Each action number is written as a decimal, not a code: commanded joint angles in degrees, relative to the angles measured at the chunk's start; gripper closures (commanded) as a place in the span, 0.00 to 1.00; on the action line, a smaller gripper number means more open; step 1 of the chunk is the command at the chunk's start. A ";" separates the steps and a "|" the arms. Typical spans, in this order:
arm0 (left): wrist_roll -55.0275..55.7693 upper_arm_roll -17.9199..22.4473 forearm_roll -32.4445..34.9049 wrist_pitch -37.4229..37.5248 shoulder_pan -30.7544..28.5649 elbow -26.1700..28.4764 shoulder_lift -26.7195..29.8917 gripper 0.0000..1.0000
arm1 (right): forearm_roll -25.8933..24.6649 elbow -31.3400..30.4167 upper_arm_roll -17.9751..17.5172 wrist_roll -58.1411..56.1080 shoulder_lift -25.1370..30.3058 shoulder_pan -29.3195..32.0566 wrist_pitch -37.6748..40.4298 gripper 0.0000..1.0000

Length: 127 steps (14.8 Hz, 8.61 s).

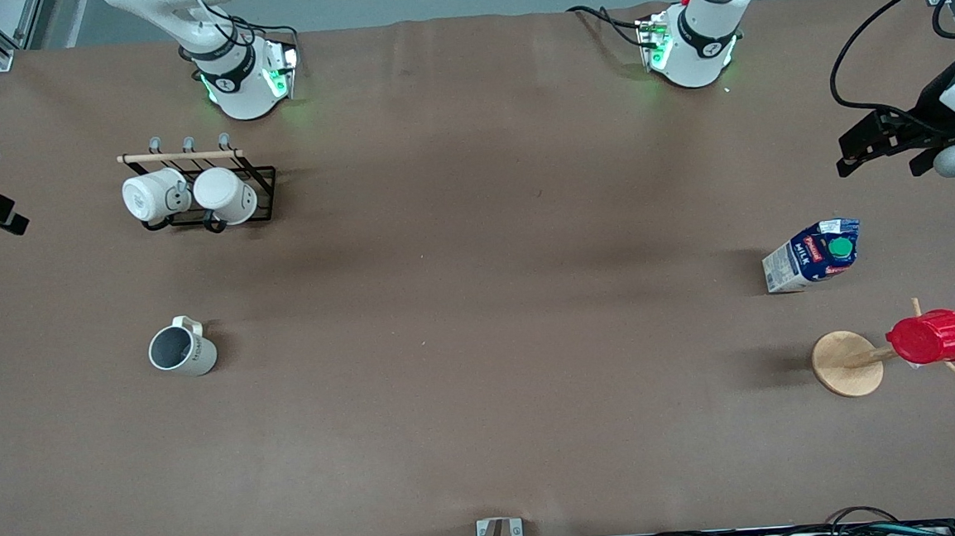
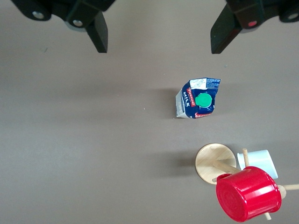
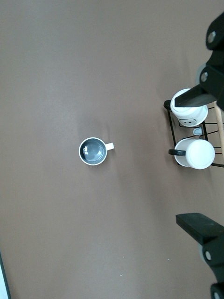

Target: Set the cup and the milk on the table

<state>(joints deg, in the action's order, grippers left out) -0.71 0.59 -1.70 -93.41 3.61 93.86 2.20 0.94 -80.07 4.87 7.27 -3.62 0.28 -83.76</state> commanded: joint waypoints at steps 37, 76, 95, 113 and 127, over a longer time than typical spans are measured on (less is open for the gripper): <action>-5.44 7.14 4.77 -29.10 -2.73 20.31 -11.86 0.00 | -0.50 -32.87 -0.39 -10.69 -17.21 4.64 -55.09 0.00; -6.15 3.89 4.77 -15.40 -2.99 10.04 -11.34 1.00 | -11.65 -7.94 -18.50 34.19 -27.91 -21.52 -35.77 1.00; 16.00 -26.33 10.31 -11.70 -1.32 -7.25 -27.22 1.00 | -17.20 -3.52 -18.50 49.95 -38.66 -31.56 -42.63 0.37; 41.66 -30.30 20.24 -11.62 13.97 -18.71 -42.28 0.99 | -11.77 -2.64 -12.99 25.64 -5.89 -4.41 -11.71 0.00; 44.13 -30.74 22.35 -12.06 15.55 -18.53 -43.07 1.00 | -1.29 -3.08 -0.82 -1.20 1.95 1.91 -0.35 0.00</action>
<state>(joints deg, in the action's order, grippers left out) 42.20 -29.51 19.30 -106.19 18.84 76.78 -40.18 -1.51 -82.36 6.71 6.35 -2.45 -0.35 -83.96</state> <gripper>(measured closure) 0.612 0.000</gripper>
